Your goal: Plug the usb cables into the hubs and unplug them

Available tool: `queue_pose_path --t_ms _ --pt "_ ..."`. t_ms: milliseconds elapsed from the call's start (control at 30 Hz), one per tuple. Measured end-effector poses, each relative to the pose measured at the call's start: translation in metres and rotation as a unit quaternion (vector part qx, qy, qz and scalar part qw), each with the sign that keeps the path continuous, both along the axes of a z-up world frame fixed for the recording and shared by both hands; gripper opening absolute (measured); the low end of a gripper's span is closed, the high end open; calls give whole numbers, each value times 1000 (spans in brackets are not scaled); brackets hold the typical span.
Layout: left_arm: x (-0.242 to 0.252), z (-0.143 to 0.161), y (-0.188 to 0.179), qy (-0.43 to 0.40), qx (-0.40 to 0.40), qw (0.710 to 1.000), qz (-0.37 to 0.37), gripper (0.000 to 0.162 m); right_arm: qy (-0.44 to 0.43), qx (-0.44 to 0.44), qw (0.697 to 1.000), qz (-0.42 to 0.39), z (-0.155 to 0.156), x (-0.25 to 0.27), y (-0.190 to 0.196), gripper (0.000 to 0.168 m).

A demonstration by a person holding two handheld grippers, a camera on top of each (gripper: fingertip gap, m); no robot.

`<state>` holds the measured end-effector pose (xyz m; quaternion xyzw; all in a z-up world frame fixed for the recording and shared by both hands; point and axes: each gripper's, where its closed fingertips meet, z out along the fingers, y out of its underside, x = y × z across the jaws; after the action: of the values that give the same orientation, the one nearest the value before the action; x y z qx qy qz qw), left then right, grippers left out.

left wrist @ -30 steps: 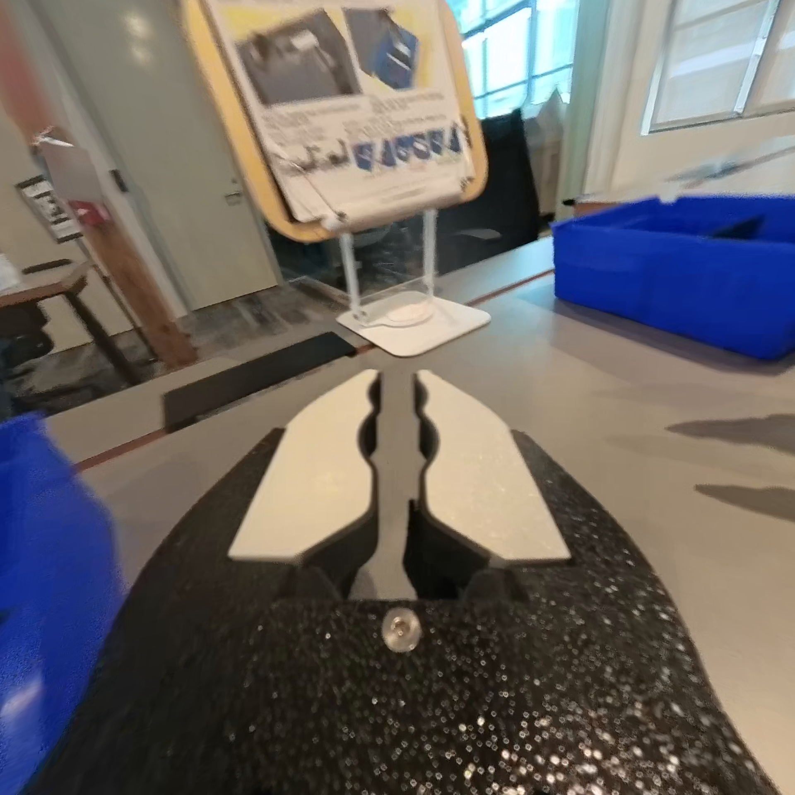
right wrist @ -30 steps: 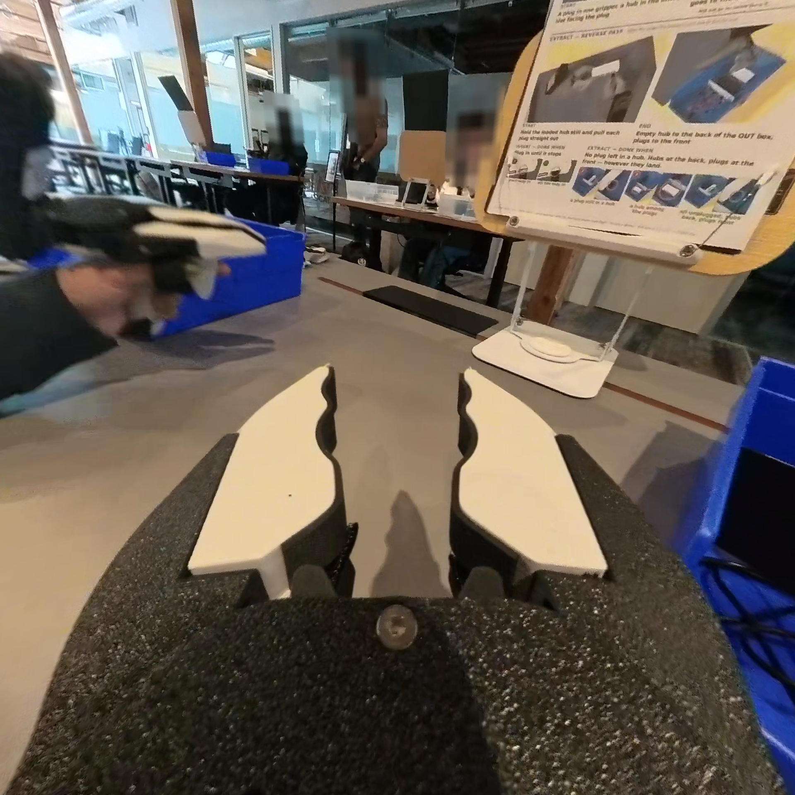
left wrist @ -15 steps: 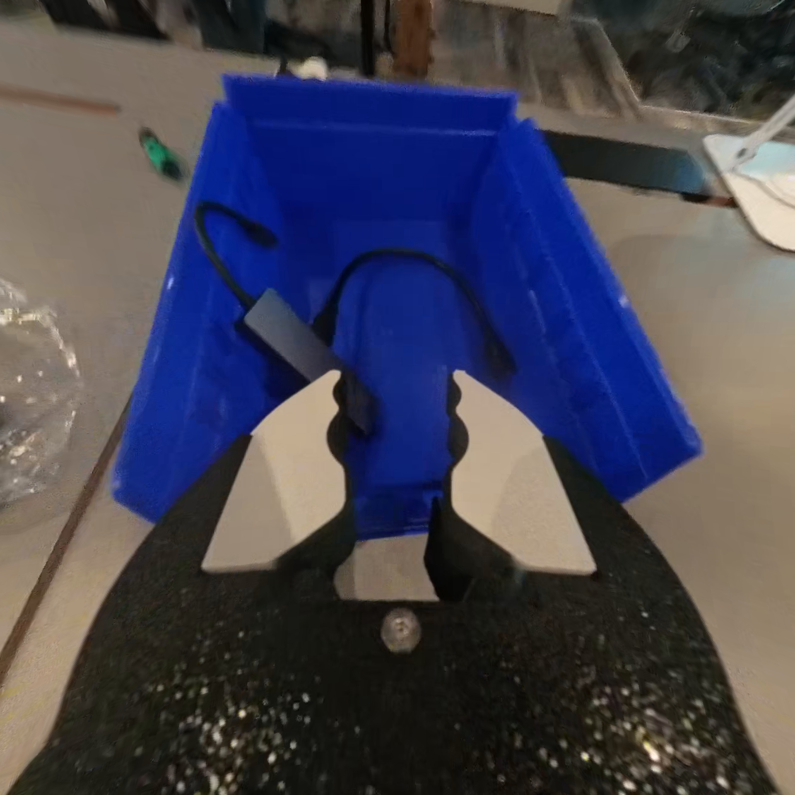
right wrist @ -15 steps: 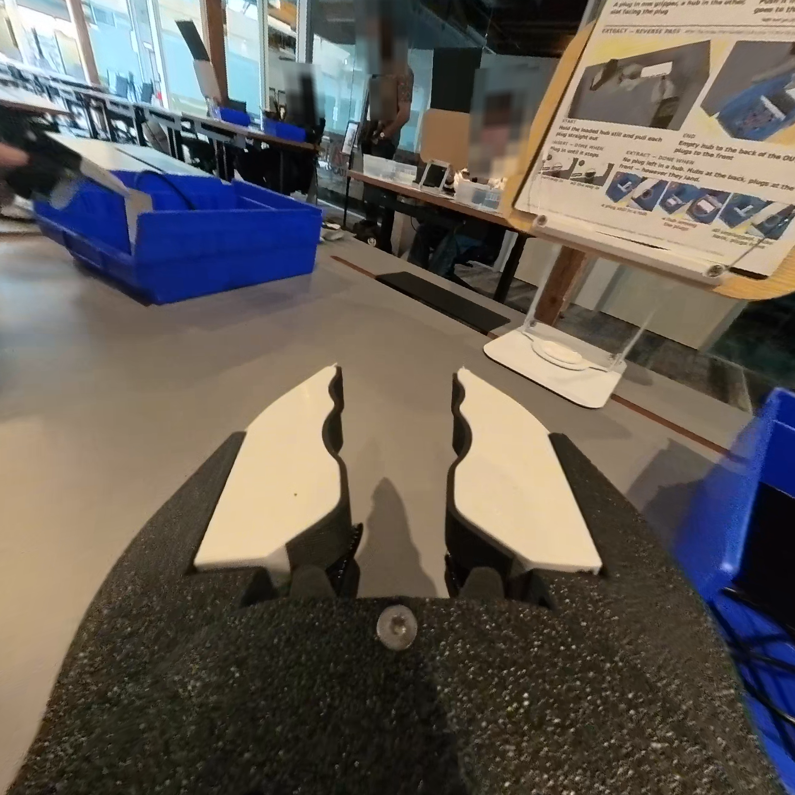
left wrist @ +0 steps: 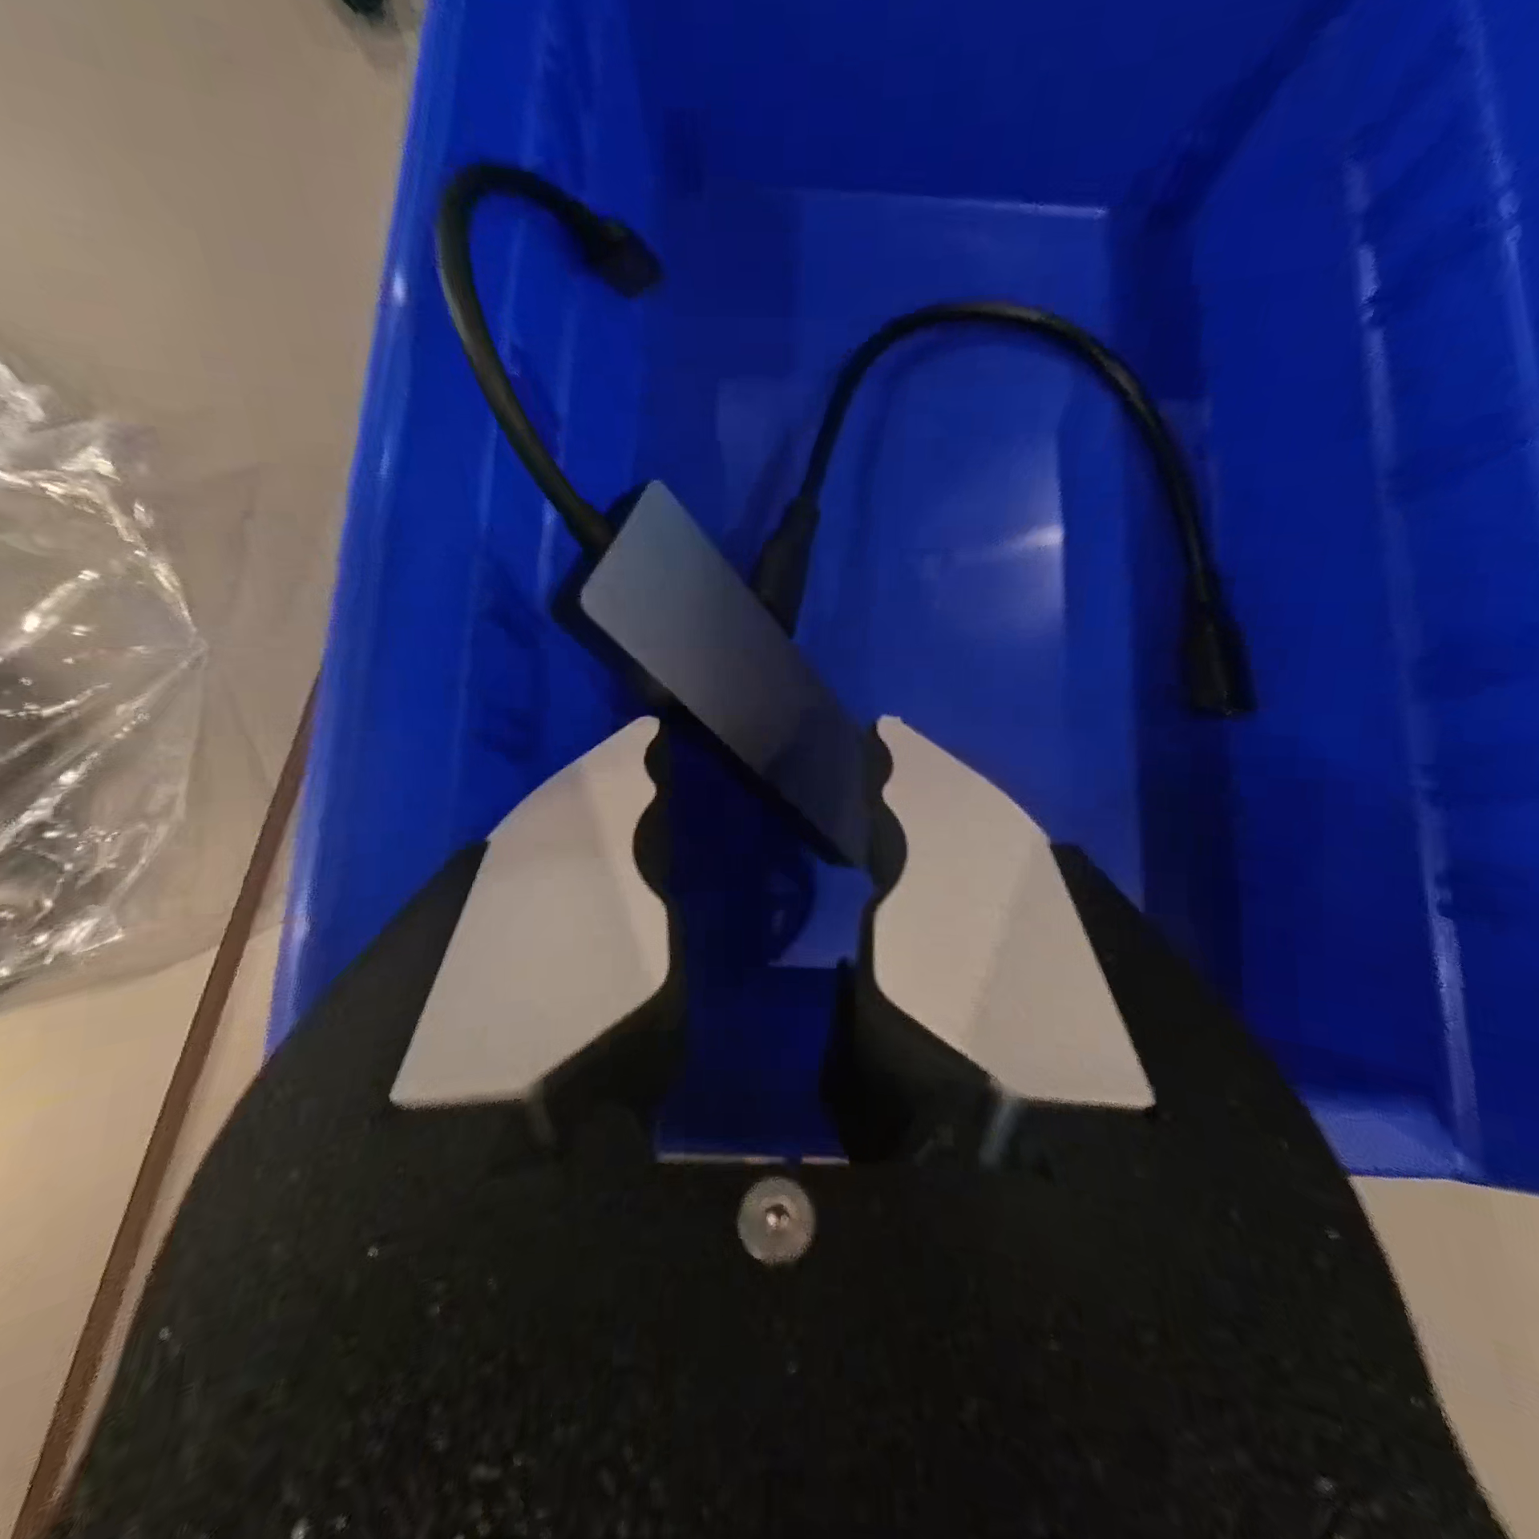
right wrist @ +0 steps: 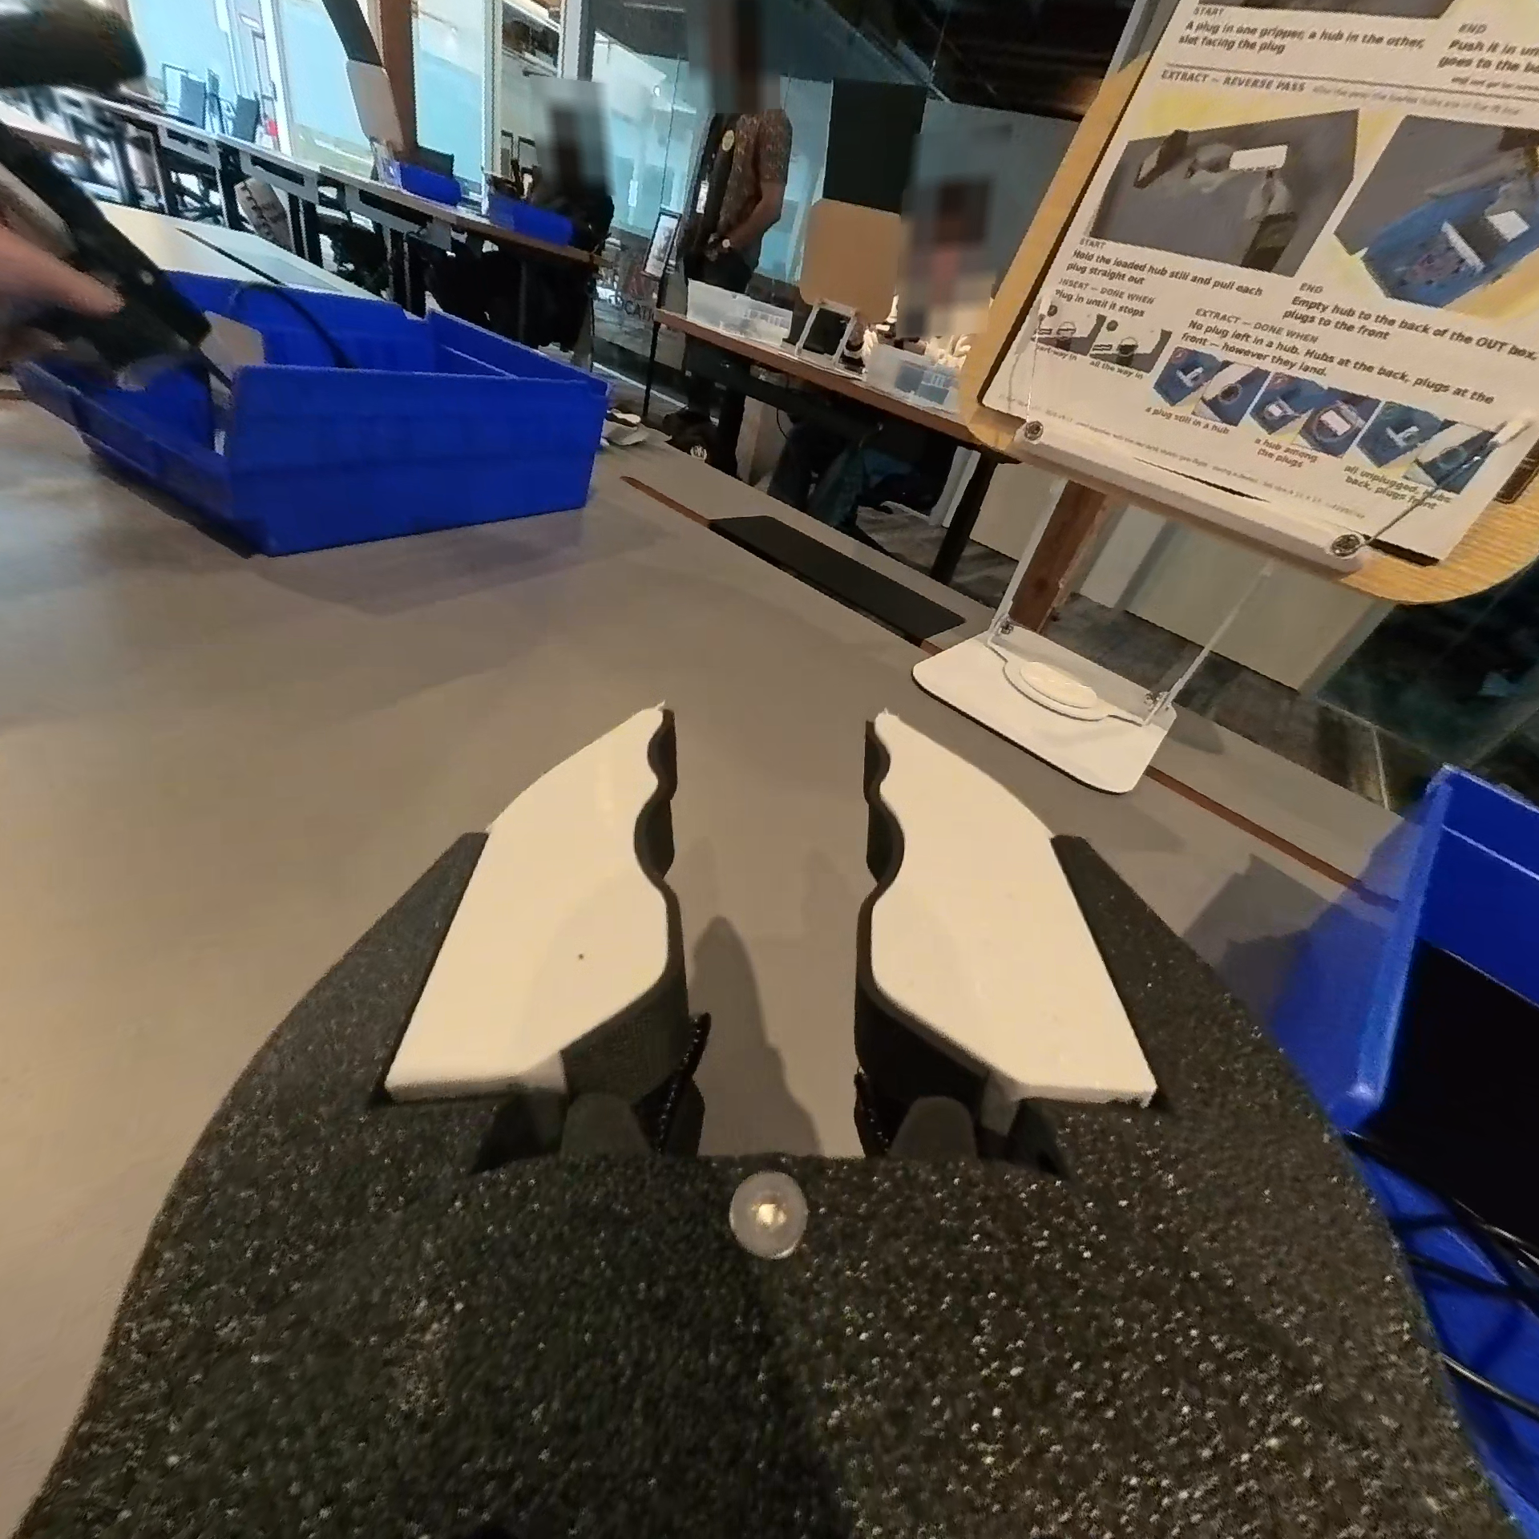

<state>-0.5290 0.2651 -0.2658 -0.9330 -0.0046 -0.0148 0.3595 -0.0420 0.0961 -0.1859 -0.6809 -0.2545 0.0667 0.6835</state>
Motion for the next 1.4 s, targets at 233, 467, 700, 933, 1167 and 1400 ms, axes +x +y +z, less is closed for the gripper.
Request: queue_pose_path --t_ms 233,467,700,933,1167,1400 --pt "-3 -9 10 26 -22 999 -33 30 -13 -3 1000 -2 -3 -1 1 42" --pt "12 7 16 40 58 994 -88 12 -22 -6 1000 -2 -6 -2 1 41" --pt "17 62 6 70 187 976 -83 12 -35 -3 999 -4 -7 -3 1 38" --pt "102 192 -37 32 419 891 -172 11 -40 -4 999 -7 -8 -4 2 37" --pt "271 178 -94 -267 362 788 -420 11 -16 22 1000 -4 2 -3 -2 36" --pt "368 104 -110 -307 305 710 -555 11 54 35 996 60 15 -11 -15 29"
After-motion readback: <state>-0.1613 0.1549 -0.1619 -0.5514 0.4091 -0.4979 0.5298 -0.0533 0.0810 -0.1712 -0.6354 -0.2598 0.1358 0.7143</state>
